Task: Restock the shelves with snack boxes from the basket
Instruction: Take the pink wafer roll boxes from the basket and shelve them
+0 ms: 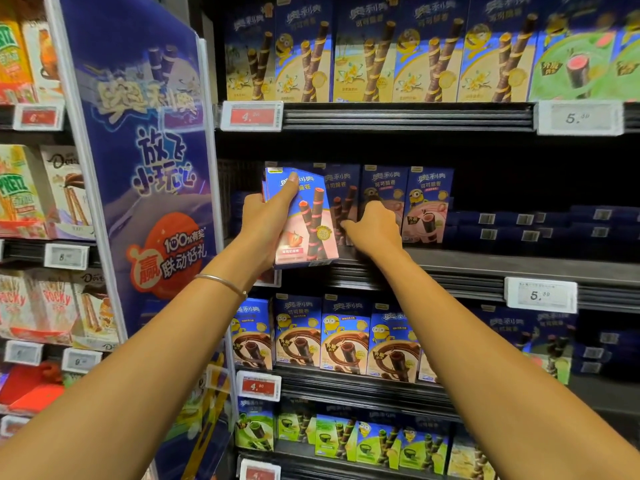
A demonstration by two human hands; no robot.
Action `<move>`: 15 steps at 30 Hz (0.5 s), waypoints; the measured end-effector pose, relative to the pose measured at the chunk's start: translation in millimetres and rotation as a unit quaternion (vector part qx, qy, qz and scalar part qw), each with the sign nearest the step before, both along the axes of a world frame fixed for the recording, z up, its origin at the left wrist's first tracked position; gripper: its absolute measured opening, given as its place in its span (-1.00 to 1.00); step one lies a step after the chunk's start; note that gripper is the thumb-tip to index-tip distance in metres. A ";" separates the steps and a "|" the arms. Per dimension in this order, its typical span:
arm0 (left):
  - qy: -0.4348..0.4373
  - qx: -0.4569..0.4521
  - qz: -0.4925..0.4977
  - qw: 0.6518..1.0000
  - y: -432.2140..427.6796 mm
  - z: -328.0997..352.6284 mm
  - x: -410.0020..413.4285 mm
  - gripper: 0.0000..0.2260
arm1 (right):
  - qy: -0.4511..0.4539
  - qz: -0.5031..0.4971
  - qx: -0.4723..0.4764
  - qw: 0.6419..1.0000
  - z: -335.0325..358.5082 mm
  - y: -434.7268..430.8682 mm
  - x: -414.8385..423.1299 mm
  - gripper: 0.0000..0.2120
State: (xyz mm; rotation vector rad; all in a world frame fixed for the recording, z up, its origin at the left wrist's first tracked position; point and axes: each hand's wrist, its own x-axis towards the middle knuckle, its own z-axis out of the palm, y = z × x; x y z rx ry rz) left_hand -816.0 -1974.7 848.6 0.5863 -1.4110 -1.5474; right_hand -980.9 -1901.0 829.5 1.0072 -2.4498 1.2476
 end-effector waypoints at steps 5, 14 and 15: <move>0.039 -0.028 0.067 0.997 5.9 -12.6 -1.3 -0.50 | -0.083 0.064 -0.175 0.979 6.2 26.6 19.2 -0.62; 0.089 -0.100 0.025 0.991 29.4 -6.1 -13.6 -0.31 | -0.145 0.290 -0.116 0.939 18.8 83.0 59.8 -0.66; 0.085 -0.101 0.015 0.991 31.3 -2.6 -15.3 -0.26 | -0.152 0.286 -0.122 0.938 21.1 85.4 58.7 -0.67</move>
